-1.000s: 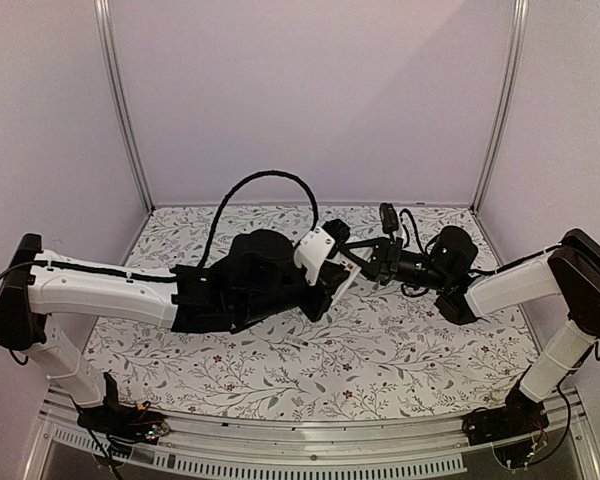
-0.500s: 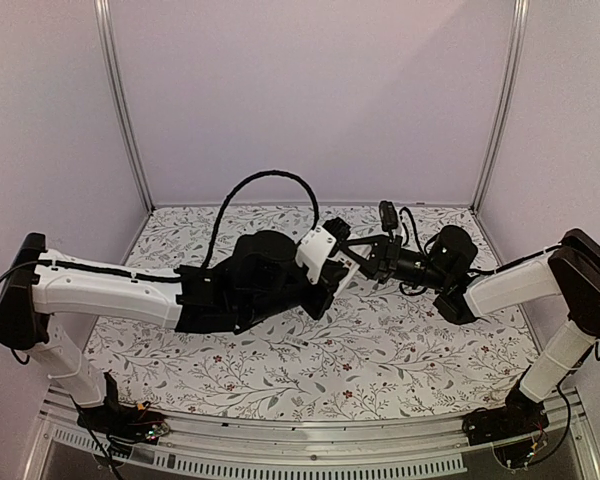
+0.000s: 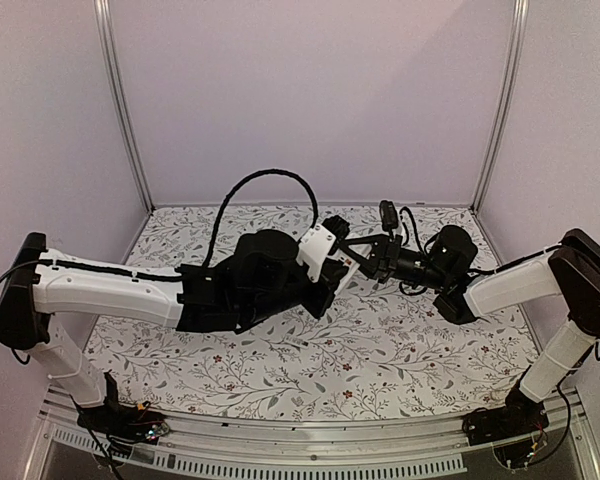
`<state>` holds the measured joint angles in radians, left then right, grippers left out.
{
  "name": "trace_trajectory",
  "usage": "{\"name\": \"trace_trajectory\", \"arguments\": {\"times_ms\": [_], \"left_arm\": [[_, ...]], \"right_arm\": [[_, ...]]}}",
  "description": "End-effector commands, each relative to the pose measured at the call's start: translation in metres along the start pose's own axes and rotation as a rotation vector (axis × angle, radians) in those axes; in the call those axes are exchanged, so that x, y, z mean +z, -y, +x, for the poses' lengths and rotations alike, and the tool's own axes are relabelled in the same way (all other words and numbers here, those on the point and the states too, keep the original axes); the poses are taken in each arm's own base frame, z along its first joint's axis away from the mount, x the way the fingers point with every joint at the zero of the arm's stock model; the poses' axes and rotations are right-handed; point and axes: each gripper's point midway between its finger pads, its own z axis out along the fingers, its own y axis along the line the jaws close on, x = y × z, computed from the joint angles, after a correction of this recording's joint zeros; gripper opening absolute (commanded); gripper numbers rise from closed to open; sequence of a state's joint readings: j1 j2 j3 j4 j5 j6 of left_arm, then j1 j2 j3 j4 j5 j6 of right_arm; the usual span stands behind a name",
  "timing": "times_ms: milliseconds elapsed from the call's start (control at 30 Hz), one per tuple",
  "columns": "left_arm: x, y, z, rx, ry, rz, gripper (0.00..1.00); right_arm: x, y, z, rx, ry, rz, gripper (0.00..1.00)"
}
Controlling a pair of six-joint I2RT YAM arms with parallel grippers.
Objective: Load the batteries into the remote control
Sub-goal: Place the battery in the battery compartment.
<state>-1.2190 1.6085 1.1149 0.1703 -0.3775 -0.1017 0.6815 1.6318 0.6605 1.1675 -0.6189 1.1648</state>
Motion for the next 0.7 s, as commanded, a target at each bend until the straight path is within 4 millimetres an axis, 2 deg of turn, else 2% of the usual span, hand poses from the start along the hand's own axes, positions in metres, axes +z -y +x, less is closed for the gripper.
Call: {"name": "trace_trajectory", "arguments": {"times_ms": [0,667], "left_arm": [[0.0023,-0.0064,0.0169,0.003,-0.069,-0.023,0.04],[-0.0014,-0.0147,0.0242,-0.01,-0.099,-0.041,0.12]], "right_arm": [[0.0029,-0.0361,-0.0122,-0.065,0.022,-0.085,0.0],[0.0015,-0.0377,-0.019,-0.072,0.029,-0.087,0.0]]}}
